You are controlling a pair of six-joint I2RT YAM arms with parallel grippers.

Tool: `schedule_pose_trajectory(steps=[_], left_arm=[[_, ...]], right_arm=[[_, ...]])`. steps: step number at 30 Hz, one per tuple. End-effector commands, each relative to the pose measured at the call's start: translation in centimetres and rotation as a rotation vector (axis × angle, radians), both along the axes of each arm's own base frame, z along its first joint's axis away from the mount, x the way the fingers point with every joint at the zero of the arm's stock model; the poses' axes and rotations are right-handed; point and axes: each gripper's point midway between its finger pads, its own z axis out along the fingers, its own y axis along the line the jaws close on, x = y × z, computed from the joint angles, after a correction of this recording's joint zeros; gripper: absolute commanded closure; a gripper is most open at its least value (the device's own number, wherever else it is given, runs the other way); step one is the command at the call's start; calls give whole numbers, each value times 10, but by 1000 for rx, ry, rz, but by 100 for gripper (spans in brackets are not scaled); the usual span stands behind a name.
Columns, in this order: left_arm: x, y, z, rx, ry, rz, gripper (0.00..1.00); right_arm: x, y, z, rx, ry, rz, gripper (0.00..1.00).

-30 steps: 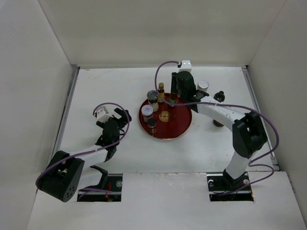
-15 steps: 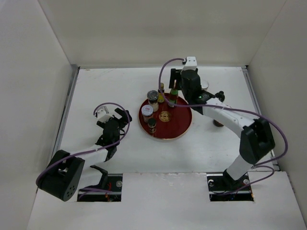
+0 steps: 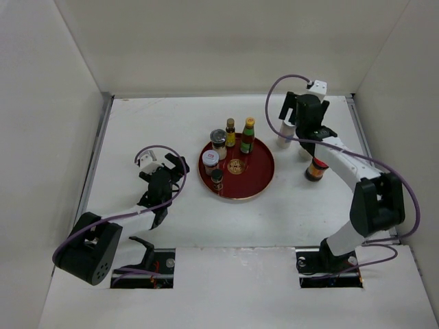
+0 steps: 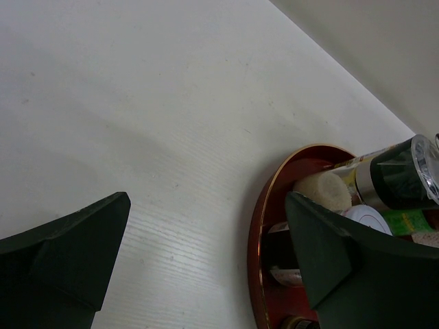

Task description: Organize the condiment bottles

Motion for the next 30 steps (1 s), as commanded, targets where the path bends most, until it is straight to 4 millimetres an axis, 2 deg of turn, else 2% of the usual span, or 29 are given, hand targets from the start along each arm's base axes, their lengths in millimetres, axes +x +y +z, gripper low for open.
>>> schedule_pose_trajectory(steps=[1,6,9,10,12,14,15,18,21,24,27,30], left_arm=[[9,-7,23,-36,-66,-11,0],[9,-5,23,-32,-64,-7,0],[8,-7,25,-35,-71,-11,0],[9,-7,24,-33,-69,-10,0],[10,-7,21,-28,-58,-12,0],[10,-9,22,-31,-61,-19,0],[9,-9,24,-32,-65,-21,0],[9,-8,21,-29,-60,-15,0],[9,-11,22,-33,-60,-25,0],[10,-10,22,-33,-64,-20,0],[11,-9,20,-30,-55,-20,0],[10,-6,24,-34,-68,-8,0]], right_arm=[[11,12,-22,19,75,48,0],[24,19,-56,28,144,72,0],[29,19,-68,28,161,67,0],[29,18,-70,27,163,60,7],[27,13,-59,20,112,33,32],[22,12,-37,5,26,26,46],[15,18,-26,-7,-12,31,49],[-11,13,3,-17,-78,-13,52],[-40,18,10,-8,-90,-3,52],[-66,36,2,34,-78,50,52],[-83,75,-9,58,-48,171,51],[-96,123,-8,84,-55,303,50]])
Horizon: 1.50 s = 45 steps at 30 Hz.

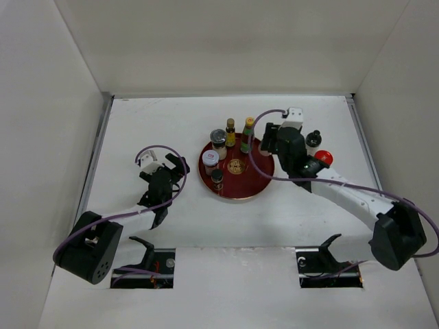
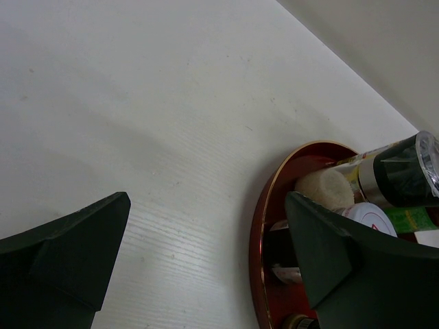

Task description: Organize the condiment bottles

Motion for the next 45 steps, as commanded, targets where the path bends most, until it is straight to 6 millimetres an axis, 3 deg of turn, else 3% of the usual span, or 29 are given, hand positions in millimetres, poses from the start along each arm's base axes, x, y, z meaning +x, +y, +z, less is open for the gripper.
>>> schedule_pose_trajectory(steps=[1,5,10,15,18,21,24,26,28,32,37,40,45], left_arm=[[10,-4,26,-36,-76,0,0],[10,-5,26,-35,-74,-5,0],[10,-3,25,-35,-72,-2,0],[11,-4,23,-30,-63,-5,0],[10,-7,26,-36,-71,-18,0],[12,-8,23,-34,-64,-20,0],[11,-11,24,-37,-63,-36,0],[11,-12,25,-38,-67,-38,0],[13,-13,24,-36,-62,-41,0],[10,-17,30,-49,-83,-54,0],[11,-21,25,-53,-71,-70,0],[12,-24,25,-54,-68,-76,0],[10,-26,25,-60,-71,-81,0]], right_arm=[[-7,57,22,100,-80,139,50],[-8,111,25,132,-101,275,49],[4,149,3,103,-59,324,48],[5,162,-18,69,-24,332,44],[4,161,-16,65,-25,332,24],[-3,151,5,79,-53,323,7],[-10,126,28,98,-90,291,2],[-16,96,39,115,-122,234,0],[-22,52,45,125,-157,124,0],[-40,-56,44,119,-214,-208,0],[-71,-148,29,26,-190,-564,0],[-78,-174,11,-45,-145,-678,0],[-60,-171,-18,-95,-42,-638,0]])
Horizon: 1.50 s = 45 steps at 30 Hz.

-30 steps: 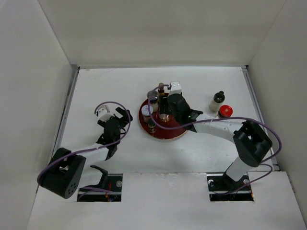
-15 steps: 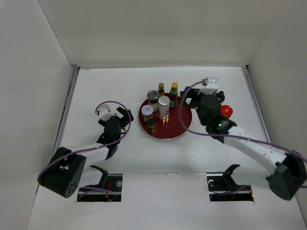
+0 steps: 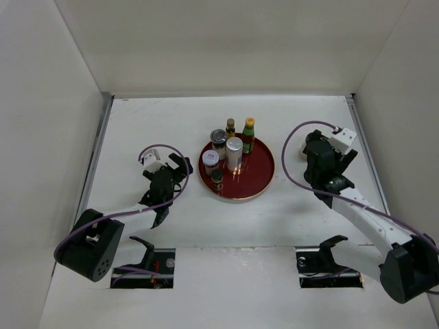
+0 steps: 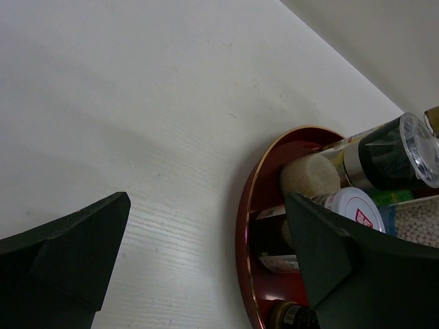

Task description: Organize the condiment bottles

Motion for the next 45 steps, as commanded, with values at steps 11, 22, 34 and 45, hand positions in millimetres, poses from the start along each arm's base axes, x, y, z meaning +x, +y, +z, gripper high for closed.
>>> schedule_pose_trajectory(steps=[11,22,34,45], left_arm=[[11,-15,23,-52,-64,-34,0],[11,-14,22,-51,-62,-29,0],[11,-12,24,-51,-67,-19,0],[11,-5,27,-53,-78,-2,0]], right_arm=[[9,-17,-68,35,174,-39,0],[38,1,-92,152,194,40,9],[27,50,-47,68,59,128,43],[30,243,-15,104,-1,645,43]])
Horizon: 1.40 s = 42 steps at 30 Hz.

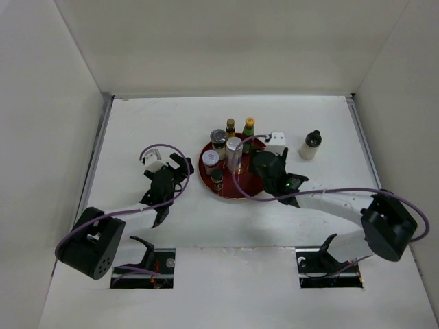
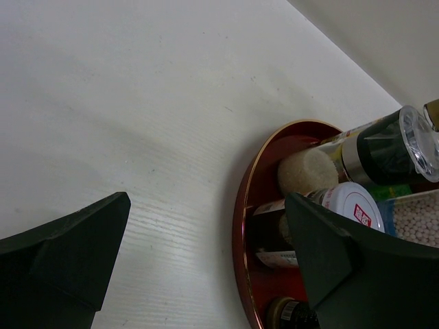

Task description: Organize the condiment bottles

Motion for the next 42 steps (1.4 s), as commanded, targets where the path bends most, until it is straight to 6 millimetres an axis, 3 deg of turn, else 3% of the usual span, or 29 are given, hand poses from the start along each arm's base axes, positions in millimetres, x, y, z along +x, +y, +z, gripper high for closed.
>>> schedule_pose_trajectory(steps=[1,5,8,10,13,16,20,23,27,31,35,42], left_arm=[[10,0,29,-44,-87,16,0],[11,1,28,-42,-81,14,0],[10,2,29,-44,-88,22,0],[11,2,26,-40,-77,19,0],[11,1,29,-44,-86,16,0],[11,3,27,-40,-81,25,0],[10,2,30,-45,-89,24,0],[11,4,25,-38,-76,30,0],[11,3,28,-41,-83,27,0],[10,0,26,-40,-77,19,0],[11,0,25,-37,-75,19,0],[11,-1,24,-34,-68,17,0]], right_arm=[[16,61,44,140,-133,101,43],[6,99,24,125,-102,175,42],[-2,115,12,109,-82,213,39],[-6,119,7,104,-75,221,32],[-8,116,5,97,-70,223,11],[-16,105,22,123,-95,222,0],[-13,62,51,156,-156,159,0],[-2,7,60,179,-201,22,0],[34,-76,56,145,-206,-212,0],[69,-144,44,64,-154,-395,0],[96,-172,25,43,-78,-425,0],[130,-183,-5,52,-25,-415,0]])
